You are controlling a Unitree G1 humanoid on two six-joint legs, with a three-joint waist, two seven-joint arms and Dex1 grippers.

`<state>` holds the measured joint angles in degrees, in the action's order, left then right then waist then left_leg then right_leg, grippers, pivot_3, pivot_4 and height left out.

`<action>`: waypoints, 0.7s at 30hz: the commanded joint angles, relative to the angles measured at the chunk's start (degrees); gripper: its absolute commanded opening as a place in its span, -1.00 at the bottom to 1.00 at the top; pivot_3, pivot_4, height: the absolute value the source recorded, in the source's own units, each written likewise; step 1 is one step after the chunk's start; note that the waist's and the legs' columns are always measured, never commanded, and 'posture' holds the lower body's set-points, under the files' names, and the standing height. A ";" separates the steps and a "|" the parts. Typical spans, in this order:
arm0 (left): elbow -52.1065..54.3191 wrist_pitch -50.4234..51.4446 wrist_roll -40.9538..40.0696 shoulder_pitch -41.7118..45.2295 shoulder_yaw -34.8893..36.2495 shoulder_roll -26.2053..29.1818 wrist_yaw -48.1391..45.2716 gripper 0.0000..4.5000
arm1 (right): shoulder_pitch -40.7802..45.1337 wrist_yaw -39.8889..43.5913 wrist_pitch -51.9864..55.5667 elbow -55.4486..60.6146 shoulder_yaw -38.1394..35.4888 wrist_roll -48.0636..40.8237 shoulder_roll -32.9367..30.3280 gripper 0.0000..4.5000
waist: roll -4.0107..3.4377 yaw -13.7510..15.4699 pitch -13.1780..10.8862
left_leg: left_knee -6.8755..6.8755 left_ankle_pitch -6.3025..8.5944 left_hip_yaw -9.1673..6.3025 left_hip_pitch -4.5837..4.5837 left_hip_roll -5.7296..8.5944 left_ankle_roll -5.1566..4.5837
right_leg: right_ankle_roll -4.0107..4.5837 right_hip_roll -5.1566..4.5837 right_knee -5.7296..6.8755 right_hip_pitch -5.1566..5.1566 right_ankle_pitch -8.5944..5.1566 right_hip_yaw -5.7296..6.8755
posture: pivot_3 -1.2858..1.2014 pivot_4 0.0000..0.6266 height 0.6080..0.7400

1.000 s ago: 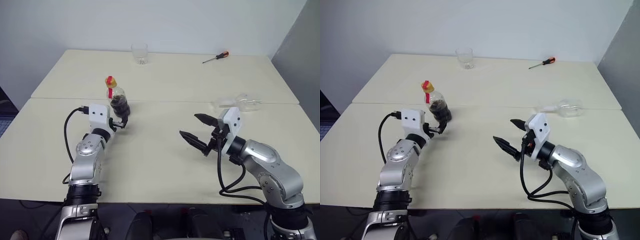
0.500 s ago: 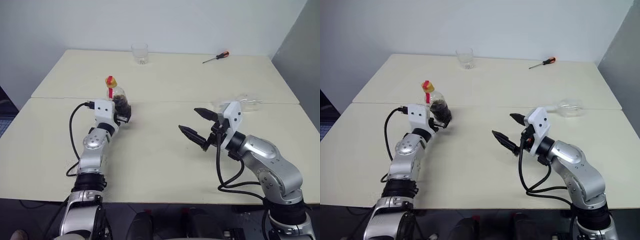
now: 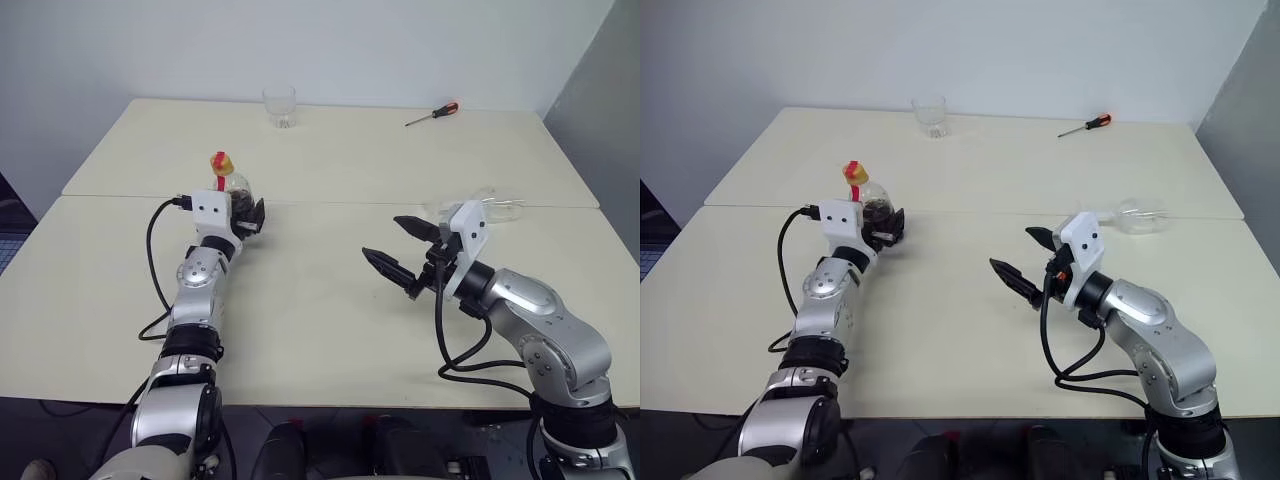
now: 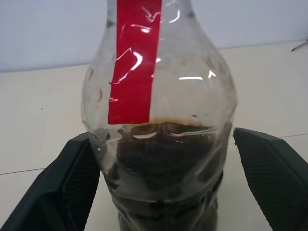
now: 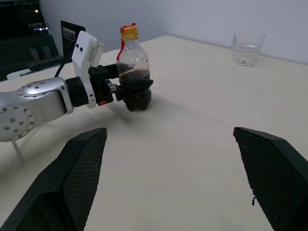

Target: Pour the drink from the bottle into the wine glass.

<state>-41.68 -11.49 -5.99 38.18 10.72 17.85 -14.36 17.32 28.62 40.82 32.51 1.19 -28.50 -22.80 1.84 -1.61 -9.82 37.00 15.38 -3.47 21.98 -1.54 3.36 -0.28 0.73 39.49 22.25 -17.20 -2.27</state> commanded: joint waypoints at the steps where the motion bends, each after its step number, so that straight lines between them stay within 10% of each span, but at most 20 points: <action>1: -3.62 -4.36 0.03 3.00 0.77 0.90 0.27 0.99 | 0.81 -0.46 -0.09 2.39 -1.31 -1.34 -0.40 1.00 | 0.00 -0.01 0.00 | 0.00 0.00 0.00 0.00 0.00 0.00 | 0.00 0.00 0.00 0.00 0.00 0.00 | 0.03 -0.52 1.00; 21: -20.29 -13.86 0.31 11.51 1.59 1.02 0.17 0.99 | 2.27 -2.45 0.57 1.45 -2.28 -1.96 -0.59 1.00 | 0.01 -0.03 -0.01 | 0.00 0.00 0.03 0.02 0.02 0.00 | 0.00 0.02 0.02 0.02 0.00 0.08 | 0.03 -0.52 1.00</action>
<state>-62.24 -23.83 -5.30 47.99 11.77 18.28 -14.16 18.66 26.57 41.81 32.51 0.58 -29.57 -23.22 1.85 -1.64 -9.83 37.01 15.38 -3.44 22.00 -1.52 3.36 -0.28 0.75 39.51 22.26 -17.20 -2.20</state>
